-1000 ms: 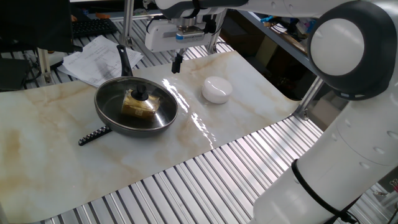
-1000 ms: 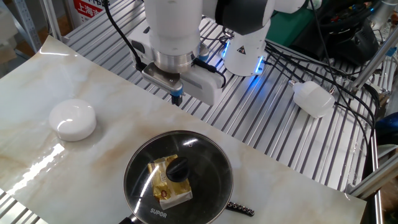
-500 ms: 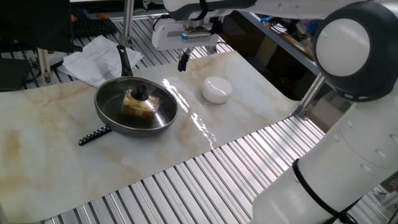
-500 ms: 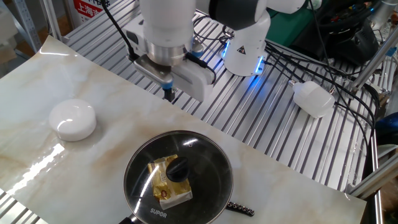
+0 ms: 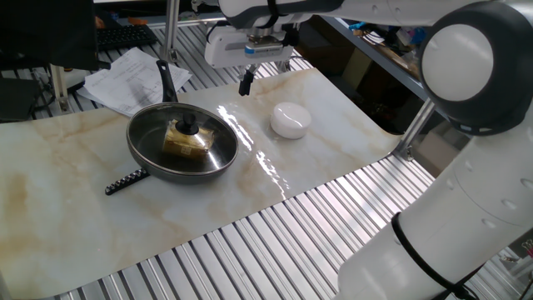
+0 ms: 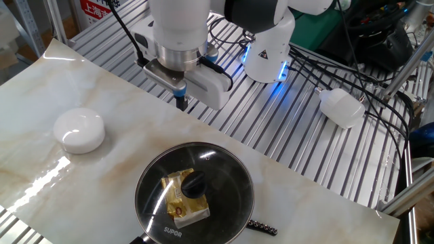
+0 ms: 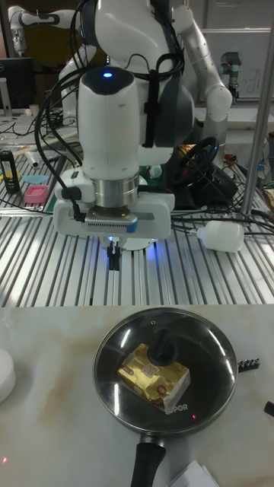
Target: Cover the pot with the lid
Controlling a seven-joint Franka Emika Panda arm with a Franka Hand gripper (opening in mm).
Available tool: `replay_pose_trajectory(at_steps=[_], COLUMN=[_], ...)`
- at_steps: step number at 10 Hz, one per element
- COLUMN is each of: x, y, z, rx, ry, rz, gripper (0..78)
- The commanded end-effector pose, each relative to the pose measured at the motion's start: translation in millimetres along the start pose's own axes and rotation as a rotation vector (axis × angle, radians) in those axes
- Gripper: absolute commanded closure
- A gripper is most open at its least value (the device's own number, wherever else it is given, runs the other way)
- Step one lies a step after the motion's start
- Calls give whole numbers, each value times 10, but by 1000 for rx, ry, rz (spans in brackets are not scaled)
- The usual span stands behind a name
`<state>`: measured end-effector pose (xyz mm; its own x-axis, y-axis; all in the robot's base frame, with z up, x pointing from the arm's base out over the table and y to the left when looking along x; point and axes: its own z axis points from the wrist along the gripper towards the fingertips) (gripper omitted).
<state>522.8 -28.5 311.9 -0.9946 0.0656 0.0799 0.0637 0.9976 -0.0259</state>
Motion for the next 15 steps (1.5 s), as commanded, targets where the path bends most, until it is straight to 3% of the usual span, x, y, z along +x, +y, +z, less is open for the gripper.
replay_pose_trajectory(at_steps=[1, 15], x=[-5, -5], y=[-2, -2], z=[-13, -13], rx=[0, 8], ry=[-3, -11], rz=[-14, -23], gripper=[764, 764])
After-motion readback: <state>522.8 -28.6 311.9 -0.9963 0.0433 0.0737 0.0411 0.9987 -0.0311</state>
